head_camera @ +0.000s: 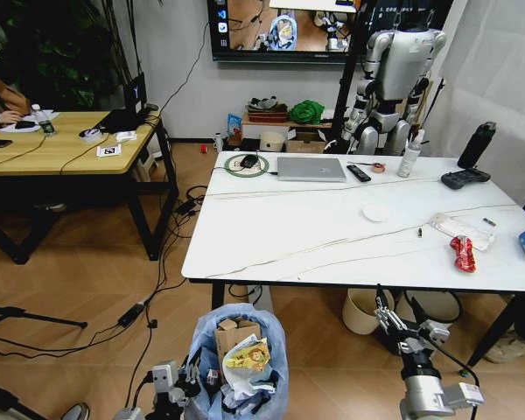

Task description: Pick up the trash bin and place the trash from the table into it.

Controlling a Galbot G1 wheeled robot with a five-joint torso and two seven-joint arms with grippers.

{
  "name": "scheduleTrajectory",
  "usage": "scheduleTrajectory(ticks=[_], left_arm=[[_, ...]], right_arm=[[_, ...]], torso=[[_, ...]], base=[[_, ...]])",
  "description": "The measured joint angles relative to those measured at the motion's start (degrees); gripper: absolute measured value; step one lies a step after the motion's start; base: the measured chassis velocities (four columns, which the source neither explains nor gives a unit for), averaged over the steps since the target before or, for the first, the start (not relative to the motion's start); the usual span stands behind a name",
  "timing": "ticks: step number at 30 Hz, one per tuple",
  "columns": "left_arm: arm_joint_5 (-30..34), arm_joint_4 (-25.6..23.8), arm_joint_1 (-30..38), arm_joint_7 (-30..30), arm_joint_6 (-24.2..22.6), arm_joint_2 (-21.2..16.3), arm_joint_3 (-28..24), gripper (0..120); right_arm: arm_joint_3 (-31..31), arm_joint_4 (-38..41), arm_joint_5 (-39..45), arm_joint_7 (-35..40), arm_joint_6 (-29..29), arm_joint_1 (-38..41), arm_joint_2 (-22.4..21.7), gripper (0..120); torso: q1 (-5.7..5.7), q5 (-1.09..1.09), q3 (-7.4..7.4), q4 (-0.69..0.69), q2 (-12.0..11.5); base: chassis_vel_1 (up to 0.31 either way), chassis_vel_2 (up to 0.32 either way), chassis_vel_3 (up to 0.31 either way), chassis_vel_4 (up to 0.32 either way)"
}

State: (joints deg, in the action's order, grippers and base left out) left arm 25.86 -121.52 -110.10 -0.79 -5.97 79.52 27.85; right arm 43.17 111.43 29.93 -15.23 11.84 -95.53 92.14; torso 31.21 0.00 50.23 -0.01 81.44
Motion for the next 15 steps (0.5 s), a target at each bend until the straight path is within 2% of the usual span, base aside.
scheduleTrajectory(ticks=[15], left_arm=[[-0.32, 0.0, -0.27, -0.02, 0.27, 0.2, -0.26, 1]], right_arm=[[-0.01, -0.03, 0.42, -0.23, 0.1, -0.49, -0.01, 100]], torso=[[0.0, 0.0, 0.0, 0.0, 0.0]], base=[[-0.057, -0.057, 0.06, 0.059]])
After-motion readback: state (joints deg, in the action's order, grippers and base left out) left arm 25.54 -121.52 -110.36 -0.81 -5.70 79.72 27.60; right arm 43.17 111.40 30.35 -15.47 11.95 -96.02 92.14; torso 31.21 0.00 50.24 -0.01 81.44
